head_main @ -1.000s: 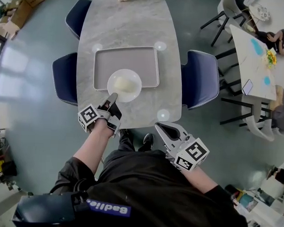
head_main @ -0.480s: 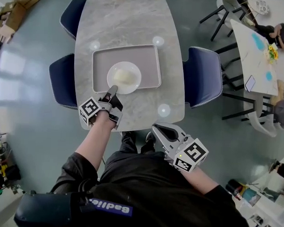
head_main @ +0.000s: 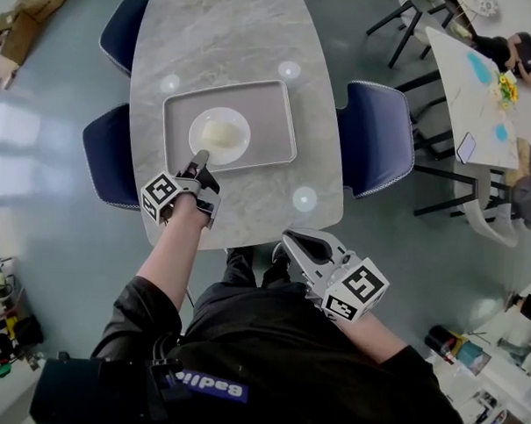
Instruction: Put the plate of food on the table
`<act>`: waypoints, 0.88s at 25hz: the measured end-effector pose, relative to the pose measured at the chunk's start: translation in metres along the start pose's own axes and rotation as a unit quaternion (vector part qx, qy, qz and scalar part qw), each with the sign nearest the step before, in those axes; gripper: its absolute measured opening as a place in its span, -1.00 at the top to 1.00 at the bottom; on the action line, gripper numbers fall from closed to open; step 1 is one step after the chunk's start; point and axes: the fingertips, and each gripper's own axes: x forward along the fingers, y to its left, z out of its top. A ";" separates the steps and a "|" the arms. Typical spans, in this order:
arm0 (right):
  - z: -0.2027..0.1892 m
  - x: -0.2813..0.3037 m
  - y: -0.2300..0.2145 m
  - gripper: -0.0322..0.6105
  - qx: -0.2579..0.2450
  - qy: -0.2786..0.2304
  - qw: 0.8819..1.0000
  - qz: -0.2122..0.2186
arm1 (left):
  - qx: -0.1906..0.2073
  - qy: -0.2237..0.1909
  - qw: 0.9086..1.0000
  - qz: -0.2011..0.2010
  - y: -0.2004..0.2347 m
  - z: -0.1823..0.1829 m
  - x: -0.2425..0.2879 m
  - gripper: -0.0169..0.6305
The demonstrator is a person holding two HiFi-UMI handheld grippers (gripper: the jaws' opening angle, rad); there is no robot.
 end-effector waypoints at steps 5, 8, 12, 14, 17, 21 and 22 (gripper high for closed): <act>0.001 -0.002 -0.008 0.87 0.002 0.003 1.000 -0.007 | 0.000 -0.001 1.000 0.016 0.018 0.007 0.021 0.91; -0.002 -0.007 -0.015 0.87 0.005 0.007 1.000 -0.017 | -0.001 0.001 1.000 0.025 0.027 0.008 0.033 0.91; -0.006 -0.010 -0.024 0.87 0.012 0.012 0.999 -0.030 | 0.002 0.002 0.999 0.035 0.035 0.011 0.045 0.91; -0.007 -0.012 -0.025 0.87 0.016 0.013 0.999 -0.034 | 0.005 0.004 0.999 0.039 0.037 0.011 0.050 0.91; -0.011 -0.014 -0.029 0.87 0.024 0.014 0.999 -0.037 | 0.011 0.006 0.999 0.046 0.041 0.011 0.060 0.91; -0.019 -0.015 -0.030 0.87 0.032 0.019 0.998 -0.042 | 0.023 0.012 0.998 0.056 0.045 0.011 0.066 0.91; -0.020 -0.016 -0.030 0.87 0.033 0.019 0.998 -0.043 | 0.026 0.013 0.998 0.057 0.045 0.011 0.067 0.91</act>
